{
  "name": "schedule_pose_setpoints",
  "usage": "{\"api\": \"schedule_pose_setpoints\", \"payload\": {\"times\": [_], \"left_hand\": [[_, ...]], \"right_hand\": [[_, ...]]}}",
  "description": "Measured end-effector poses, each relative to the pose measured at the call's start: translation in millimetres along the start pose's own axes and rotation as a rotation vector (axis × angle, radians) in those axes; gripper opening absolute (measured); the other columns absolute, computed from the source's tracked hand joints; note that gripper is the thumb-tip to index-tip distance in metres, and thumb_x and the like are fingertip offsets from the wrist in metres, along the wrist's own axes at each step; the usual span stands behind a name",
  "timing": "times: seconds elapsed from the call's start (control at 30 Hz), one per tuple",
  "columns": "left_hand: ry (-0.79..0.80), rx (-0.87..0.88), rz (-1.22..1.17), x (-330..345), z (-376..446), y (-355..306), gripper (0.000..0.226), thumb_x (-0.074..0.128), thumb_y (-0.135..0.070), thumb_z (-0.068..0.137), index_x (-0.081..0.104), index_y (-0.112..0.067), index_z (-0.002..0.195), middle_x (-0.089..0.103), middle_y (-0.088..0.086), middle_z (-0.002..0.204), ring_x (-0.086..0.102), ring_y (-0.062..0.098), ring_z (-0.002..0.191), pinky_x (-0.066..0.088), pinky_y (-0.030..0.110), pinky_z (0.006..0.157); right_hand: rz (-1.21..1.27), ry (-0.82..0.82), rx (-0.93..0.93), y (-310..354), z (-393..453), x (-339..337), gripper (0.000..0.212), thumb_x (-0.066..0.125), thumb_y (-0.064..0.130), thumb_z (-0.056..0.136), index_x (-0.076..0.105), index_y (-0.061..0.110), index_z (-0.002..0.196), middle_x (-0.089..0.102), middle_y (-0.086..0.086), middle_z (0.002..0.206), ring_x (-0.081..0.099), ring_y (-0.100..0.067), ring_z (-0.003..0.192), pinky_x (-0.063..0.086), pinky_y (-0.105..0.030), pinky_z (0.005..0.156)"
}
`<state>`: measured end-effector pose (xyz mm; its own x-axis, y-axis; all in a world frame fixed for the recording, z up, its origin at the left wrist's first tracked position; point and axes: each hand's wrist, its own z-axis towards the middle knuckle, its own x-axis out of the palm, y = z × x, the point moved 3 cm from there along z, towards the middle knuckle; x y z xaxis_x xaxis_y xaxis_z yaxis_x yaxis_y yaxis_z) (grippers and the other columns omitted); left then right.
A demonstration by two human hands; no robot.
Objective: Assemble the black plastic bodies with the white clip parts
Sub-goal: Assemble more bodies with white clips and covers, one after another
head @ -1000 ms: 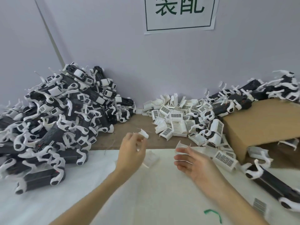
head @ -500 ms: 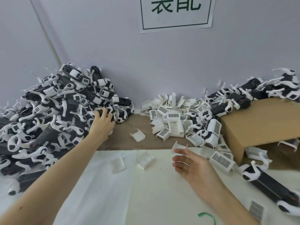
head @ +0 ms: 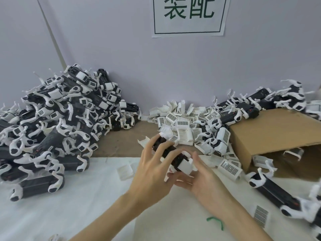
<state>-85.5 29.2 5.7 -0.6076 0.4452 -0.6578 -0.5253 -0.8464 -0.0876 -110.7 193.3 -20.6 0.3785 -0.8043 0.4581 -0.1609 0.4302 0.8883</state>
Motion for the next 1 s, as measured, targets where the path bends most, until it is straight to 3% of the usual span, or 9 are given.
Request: {"api": "schedule_pose_setpoints", "payload": {"times": [0.17,0.23,0.37,0.43,0.57,0.73,0.83,0.93,1.0], "left_hand": [[-0.106,-0.151,-0.326,-3,-24,-13,0.057,0.079,-0.029,0.095,0.056,-0.021,0.147,0.037,-0.001,0.157,0.038,0.021,0.150,0.030,0.022,0.121],[-0.147,-0.307,-0.450,-6,-28,-7,0.059,0.078,-0.030,0.096,0.051,-0.024,0.148,0.035,0.000,0.154,0.039,0.019,0.150,0.036,0.022,0.118],[-0.060,-0.780,-0.877,-9,-32,9,0.062,0.069,-0.059,0.093,0.038,-0.042,0.145,0.060,-0.001,0.137,0.067,0.009,0.119,0.059,0.024,0.089],[0.024,-0.872,-1.066,-3,-36,12,0.065,0.065,-0.065,0.093,0.036,-0.042,0.147,0.074,-0.002,0.124,0.074,0.015,0.112,0.055,0.028,0.095],[0.001,-0.880,-1.148,6,-42,17,0.054,0.070,-0.050,0.095,0.048,-0.046,0.145,0.076,-0.003,0.124,0.072,0.018,0.120,0.046,0.035,0.110],[0.002,-0.871,-1.146,7,-45,23,0.062,0.075,-0.056,0.086,0.053,-0.048,0.143,0.074,-0.003,0.129,0.070,0.018,0.122,0.048,0.036,0.110],[0.019,-0.879,-1.148,7,-44,21,0.068,0.074,-0.056,0.087,0.054,-0.034,0.149,0.074,0.000,0.131,0.073,0.022,0.118,0.056,0.043,0.106],[0.050,-0.874,-1.097,5,-41,19,0.070,0.072,-0.055,0.089,0.056,-0.018,0.147,0.074,0.004,0.129,0.078,0.030,0.104,0.057,0.055,0.101],[0.054,-0.864,-1.108,4,-40,19,0.064,0.071,-0.047,0.094,0.055,-0.018,0.148,0.075,0.003,0.128,0.079,0.033,0.100,0.056,0.048,0.101]], "right_hand": [[-0.102,-0.136,-0.126,7,0,-15,0.032,0.061,0.021,0.101,0.065,0.023,0.132,0.068,-0.016,0.134,0.070,-0.035,0.117,0.056,-0.048,0.098],[-0.098,-0.147,-0.129,9,1,-20,0.034,0.063,0.020,0.097,0.067,0.026,0.130,0.069,-0.016,0.130,0.071,-0.035,0.109,0.059,-0.041,0.089],[-0.235,-0.082,-0.177,8,1,-24,0.045,0.074,0.017,0.095,0.064,0.033,0.135,0.071,0.002,0.094,0.066,-0.016,0.093,0.057,-0.036,0.089],[-0.310,-0.017,-0.167,6,-1,-21,0.052,0.075,0.017,0.089,0.063,0.031,0.138,0.072,0.004,0.102,0.067,-0.017,0.100,0.057,-0.036,0.093],[-0.319,0.005,-0.183,7,-4,-15,0.061,0.082,0.024,0.084,0.060,0.033,0.141,0.067,-0.008,0.136,0.061,-0.027,0.130,0.054,-0.042,0.106],[-0.277,-0.122,-0.237,-2,-2,-13,0.043,0.087,0.027,0.086,0.056,0.025,0.115,0.074,-0.013,0.121,0.072,-0.033,0.110,0.057,-0.050,0.103],[-0.215,-0.198,-0.179,-3,1,-20,0.053,0.096,0.031,0.073,0.056,0.024,0.107,0.076,-0.010,0.113,0.076,-0.030,0.097,0.052,-0.056,0.107],[-0.232,-0.180,-0.179,2,0,-22,0.049,0.092,0.037,0.068,0.065,0.030,0.109,0.076,-0.008,0.111,0.074,-0.027,0.105,0.059,-0.045,0.096],[-0.209,-0.130,-0.175,4,1,-22,0.059,0.091,0.034,0.070,0.065,0.032,0.123,0.074,-0.011,0.120,0.071,-0.028,0.114,0.057,-0.042,0.098]]}}
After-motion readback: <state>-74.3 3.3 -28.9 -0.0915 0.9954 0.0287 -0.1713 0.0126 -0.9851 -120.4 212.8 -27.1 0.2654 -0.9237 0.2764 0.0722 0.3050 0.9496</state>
